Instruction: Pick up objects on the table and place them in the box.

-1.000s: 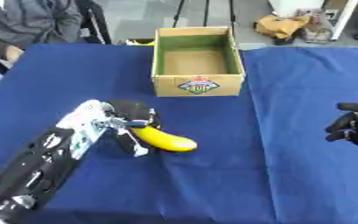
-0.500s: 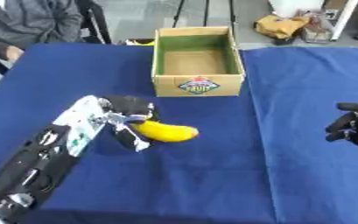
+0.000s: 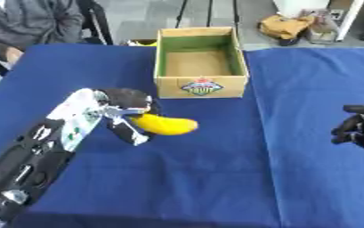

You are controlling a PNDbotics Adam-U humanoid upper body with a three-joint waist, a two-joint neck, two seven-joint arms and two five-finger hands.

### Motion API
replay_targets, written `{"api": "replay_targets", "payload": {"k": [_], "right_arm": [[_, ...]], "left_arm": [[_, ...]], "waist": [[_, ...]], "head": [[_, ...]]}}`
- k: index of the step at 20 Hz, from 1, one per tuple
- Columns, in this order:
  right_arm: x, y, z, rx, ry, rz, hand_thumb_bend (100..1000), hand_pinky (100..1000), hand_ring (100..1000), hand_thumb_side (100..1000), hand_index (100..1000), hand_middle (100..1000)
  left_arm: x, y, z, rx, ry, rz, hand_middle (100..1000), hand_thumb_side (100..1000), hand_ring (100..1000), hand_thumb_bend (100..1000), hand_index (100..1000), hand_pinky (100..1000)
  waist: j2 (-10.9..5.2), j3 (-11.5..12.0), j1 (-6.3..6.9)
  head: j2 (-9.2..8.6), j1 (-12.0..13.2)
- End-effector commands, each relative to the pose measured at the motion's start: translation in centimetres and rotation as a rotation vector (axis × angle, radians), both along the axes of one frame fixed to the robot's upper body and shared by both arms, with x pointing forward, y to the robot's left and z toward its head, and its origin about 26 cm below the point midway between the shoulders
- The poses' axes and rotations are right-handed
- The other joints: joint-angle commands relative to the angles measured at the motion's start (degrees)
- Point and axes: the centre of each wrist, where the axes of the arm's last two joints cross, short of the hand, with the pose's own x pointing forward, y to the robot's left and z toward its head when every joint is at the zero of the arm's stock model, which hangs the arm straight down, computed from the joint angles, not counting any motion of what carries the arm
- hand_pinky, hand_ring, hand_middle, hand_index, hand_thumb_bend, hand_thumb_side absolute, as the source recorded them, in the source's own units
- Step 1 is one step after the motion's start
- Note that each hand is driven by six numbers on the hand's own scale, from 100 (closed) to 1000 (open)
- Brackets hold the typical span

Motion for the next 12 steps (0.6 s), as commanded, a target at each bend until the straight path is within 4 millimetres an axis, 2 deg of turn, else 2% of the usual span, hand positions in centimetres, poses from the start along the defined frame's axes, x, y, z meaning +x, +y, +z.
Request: {"api": "replay_targets", "payload": {"k": [1, 5, 12], "right_arm": [[0.1, 0.0, 1.0, -0.005, -0.034, 0.013, 100, 586, 610, 909, 781, 522], [0.1, 0.1, 1.1, -0.007, -0.035, 0.015, 100, 586, 610, 915, 781, 522], [0.3, 0.2, 1.4, -0.014, -0.045, 0.025, 100, 586, 610, 920, 781, 522]], "left_arm": [[0.5, 1.2, 2.2, 0.022, -0.04, 0.003, 554, 349, 559, 136, 686, 604], [0.9, 1.9, 3.2, 0.018, -0.052, 0.009, 555, 348, 561, 134, 687, 608], [1.9, 3.7, 6.4, 0.039, -0.113, 0.031, 561, 325, 572, 170, 690, 622]], "waist": [[-0.62, -0.2, -0.05], [-0.46, -0.6, 0.11], [0.23, -1.9, 0.55]], "head": [[0.29, 0.3], [0.29, 0.4], [0.29, 1.0]]}}
